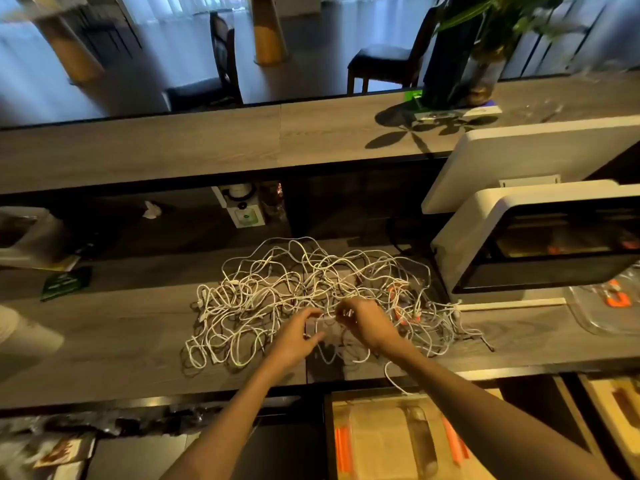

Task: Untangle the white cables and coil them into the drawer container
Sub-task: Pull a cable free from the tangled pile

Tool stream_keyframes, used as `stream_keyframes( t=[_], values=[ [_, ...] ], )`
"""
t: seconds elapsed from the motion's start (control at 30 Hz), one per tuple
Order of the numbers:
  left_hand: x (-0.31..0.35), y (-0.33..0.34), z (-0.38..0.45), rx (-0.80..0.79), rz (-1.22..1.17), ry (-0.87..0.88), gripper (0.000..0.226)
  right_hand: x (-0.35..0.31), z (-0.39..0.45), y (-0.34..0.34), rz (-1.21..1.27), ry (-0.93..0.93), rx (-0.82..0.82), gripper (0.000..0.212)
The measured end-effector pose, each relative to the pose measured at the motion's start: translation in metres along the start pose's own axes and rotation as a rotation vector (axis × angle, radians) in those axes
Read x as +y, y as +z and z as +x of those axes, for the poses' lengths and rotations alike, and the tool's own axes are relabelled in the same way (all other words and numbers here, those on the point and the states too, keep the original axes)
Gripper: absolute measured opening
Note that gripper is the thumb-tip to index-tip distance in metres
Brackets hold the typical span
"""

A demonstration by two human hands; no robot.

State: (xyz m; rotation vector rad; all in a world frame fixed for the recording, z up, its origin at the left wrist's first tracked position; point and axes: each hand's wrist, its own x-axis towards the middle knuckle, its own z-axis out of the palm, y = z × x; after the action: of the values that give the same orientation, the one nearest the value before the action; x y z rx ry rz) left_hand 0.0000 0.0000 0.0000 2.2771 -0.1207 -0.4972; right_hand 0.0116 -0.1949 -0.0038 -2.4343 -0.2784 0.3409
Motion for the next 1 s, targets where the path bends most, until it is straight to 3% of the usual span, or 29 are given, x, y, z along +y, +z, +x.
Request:
stream_keyframes(
  t=[0.1, 0.2, 0.33, 0.53, 0.73, 0.8, 0.87, 0.93, 1.0],
  values=[
    [0.021, -0.012, 0.016, 0.005, 0.044, 0.078, 0.026, -0.008, 0.009, -0.036, 0.08, -0.044, 0.119, 0.012],
    [0.055, -0.038, 0.033, 0.111, 0.089, 0.143, 0.008, -0.024, 0.02, -0.083, 0.011, -0.117, 0.246, 0.007],
    [0.091, -0.082, 0.045, 0.251, 0.111, 0.264, 0.017, -0.035, 0.028, -0.141, -0.133, -0.184, 0.39, 0.012],
    [0.126, -0.137, 0.043, 0.405, 0.204, 0.424, 0.014, -0.054, 0.026, -0.195, -0.014, -0.173, 0.369, 0.019],
    [0.139, -0.166, 0.032, 0.482, 0.353, 0.466, 0.02, -0.073, 0.021, -0.226, 0.099, -0.193, 0.376, 0.023],
    [0.147, -0.17, 0.029, 0.525, 0.298, 0.457, 0.022, -0.086, 0.018, -0.234, 0.173, -0.208, 0.364, 0.022],
    [0.159, -0.168, 0.025, 0.447, 0.097, 0.404, 0.025, -0.1, 0.02, -0.242, 0.252, -0.219, 0.399, 0.021],
    [0.171, -0.155, 0.018, 0.215, -0.075, 0.301, 0.029, -0.116, 0.02, -0.251, 0.33, -0.239, 0.45, 0.017],
    [0.18, -0.134, 0.011, 0.029, -0.092, 0.278, 0.039, -0.134, 0.019, -0.257, 0.4, -0.267, 0.441, 0.016]
  ],
)
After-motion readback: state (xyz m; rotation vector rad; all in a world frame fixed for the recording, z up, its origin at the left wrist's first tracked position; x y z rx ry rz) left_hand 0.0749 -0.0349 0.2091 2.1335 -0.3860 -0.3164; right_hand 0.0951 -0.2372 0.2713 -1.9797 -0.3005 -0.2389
